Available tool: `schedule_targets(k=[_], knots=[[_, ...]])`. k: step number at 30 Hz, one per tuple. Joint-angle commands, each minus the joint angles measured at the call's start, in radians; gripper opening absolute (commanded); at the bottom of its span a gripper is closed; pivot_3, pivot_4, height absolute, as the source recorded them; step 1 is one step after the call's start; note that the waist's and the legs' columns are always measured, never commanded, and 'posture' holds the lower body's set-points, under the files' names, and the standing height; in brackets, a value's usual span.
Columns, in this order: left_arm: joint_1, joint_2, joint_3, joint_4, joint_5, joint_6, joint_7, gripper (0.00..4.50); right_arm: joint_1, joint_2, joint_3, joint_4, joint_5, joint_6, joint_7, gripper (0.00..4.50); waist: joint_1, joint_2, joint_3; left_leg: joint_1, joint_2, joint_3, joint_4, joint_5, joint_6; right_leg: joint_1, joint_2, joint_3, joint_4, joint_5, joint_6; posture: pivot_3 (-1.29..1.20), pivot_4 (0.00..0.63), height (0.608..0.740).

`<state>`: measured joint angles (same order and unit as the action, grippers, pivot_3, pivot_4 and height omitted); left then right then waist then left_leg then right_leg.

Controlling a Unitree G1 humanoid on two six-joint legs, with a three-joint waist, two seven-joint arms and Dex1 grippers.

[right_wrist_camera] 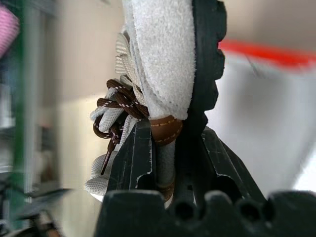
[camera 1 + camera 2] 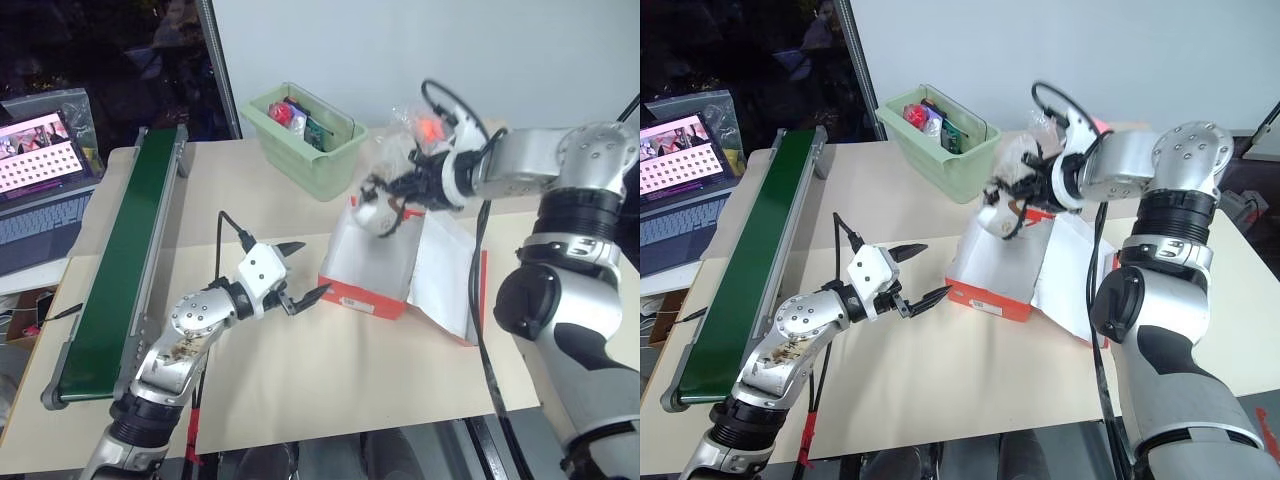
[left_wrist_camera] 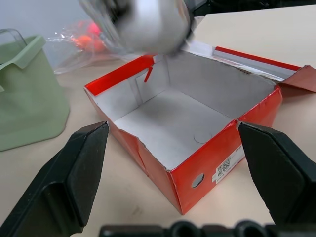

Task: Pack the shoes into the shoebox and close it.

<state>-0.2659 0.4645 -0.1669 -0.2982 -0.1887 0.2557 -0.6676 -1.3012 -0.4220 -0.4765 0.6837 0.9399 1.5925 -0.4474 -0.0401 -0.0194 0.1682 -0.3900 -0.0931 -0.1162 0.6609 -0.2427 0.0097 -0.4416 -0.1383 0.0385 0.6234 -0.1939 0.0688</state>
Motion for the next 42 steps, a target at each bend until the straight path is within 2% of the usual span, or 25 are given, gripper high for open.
schedule_targets(k=[1, 7, 14, 23, 25, 27, 31, 33, 34, 39, 42], knots=[[0.006, -0.001, 0.008, -0.036, 0.003, -0.025, -0.001, 4.46, -0.010, -0.017, -0.016, -0.016, -0.064, -0.004, 0.058, 0.63, -0.003, 0.000, 0.000, 0.000, 0.000, 0.000, 0.000, 0.000, 0.000, 0.000, 0.000, 0.000, 0.000, 0.000, 0.000, 0.00, 0.150, 0.740], [0.008, 0.000, 0.017, -0.040, 0.002, -0.018, 0.000, 4.46, 0.029, -0.013, -0.005, -0.002, -0.178, 0.019, 0.132, 0.63, -0.005, 0.000, 0.000, 0.003, 0.002, 0.002, 0.000, 0.000, 0.000, 0.002, 0.003, 0.001, 0.000, 0.001, -0.001, 0.00, 0.150, 0.740], [0.001, -0.018, 0.008, -0.052, 0.009, -0.007, 0.015, 4.46, 0.052, -0.001, 0.095, 0.072, -0.223, 0.022, 0.244, 0.63, -0.008, 0.000, 0.000, 0.004, 0.003, 0.005, 0.000, -0.001, 0.001, 0.001, 0.006, 0.004, 0.000, 0.002, -0.002, 0.00, 0.150, 0.740], [0.007, -0.023, 0.010, -0.078, 0.012, 0.011, 0.023, 4.46, 0.066, 0.032, 0.079, 0.140, -0.357, -0.005, 0.330, 0.63, -0.006, 0.000, 0.000, 0.004, 0.003, 0.005, 0.000, -0.001, 0.001, 0.001, 0.006, 0.004, 0.000, 0.002, -0.002, 0.00, 0.150, 0.740], [0.005, -0.023, 0.012, -0.078, 0.012, 0.014, 0.023, 4.50, 0.071, 0.033, 0.079, 0.154, -0.382, -0.021, 0.346, 1.56, -0.005, 0.000, 0.000, 0.004, 0.003, 0.005, 0.000, -0.001, 0.001, 0.001, 0.006, 0.004, 0.000, 0.002, -0.002, 0.00, 0.150, 0.740], [0.003, -0.022, 0.013, -0.076, 0.013, 0.014, 0.023, 4.50, 0.070, 0.035, 0.074, 0.165, -0.402, -0.036, 0.358, 2.06, -0.004, 0.000, 0.000, 0.004, 0.003, 0.005, 0.000, -0.001, 0.001, 0.001, 0.006, 0.004, 0.000, 0.002, -0.002, 0.00, 0.150, 0.740], [0.000, -0.019, 0.015, -0.074, 0.013, 0.016, 0.023, 4.50, 0.066, 0.037, 0.075, 0.178, -0.433, -0.072, 0.389, 3.50, -0.005, 0.000, 0.000, 0.004, 0.003, 0.005, 0.000, -0.001, 0.001, 0.001, 0.006, 0.004, 0.000, 0.002, -0.002, 0.00, 0.150, 0.740], [0.000, -0.018, 0.015, -0.075, 0.013, 0.016, 0.022, 4.50, 0.060, 0.040, 0.096, 0.168, -0.447, -0.078, 0.416, 4.03, -0.006, 0.000, 0.000, 0.004, 0.003, 0.005, 0.000, -0.001, 0.001, 0.001, 0.006, 0.004, 0.000, 0.002, -0.002, 0.00, 0.150, 0.740], [0.000, -0.017, 0.015, -0.075, 0.013, 0.017, 0.022, 4.50, 0.057, 0.041, 0.107, 0.163, -0.453, -0.080, 0.429, 4.49, -0.006, 0.000, 0.000, 0.004, 0.003, 0.005, 0.000, -0.001, 0.001, 0.001, 0.006, 0.004, 0.000, 0.002, -0.002, 0.00, 0.150, 0.740], [-0.010, -0.021, 0.013, -0.064, 0.012, 0.015, 0.019, 4.50, -0.012, 0.069, 0.116, 0.109, -0.465, -0.110, 0.466, 4.49, -0.010, 0.000, 0.000, 0.004, 0.003, 0.005, 0.000, -0.001, 0.001, 0.001, 0.006, 0.004, 0.000, 0.002, -0.002, 0.00, 0.150, 0.740], [-0.017, -0.025, 0.012, -0.059, 0.011, 0.014, 0.018, 4.50, -0.036, 0.080, 0.174, 0.028, -0.476, -0.117, 0.504, 4.49, -0.010, 0.000, 0.000, 0.004, 0.003, 0.005, 0.000, -0.001, 0.001, 0.000, 0.006, 0.004, 0.001, 0.002, -0.002, 0.00, 0.150, 0.740]])
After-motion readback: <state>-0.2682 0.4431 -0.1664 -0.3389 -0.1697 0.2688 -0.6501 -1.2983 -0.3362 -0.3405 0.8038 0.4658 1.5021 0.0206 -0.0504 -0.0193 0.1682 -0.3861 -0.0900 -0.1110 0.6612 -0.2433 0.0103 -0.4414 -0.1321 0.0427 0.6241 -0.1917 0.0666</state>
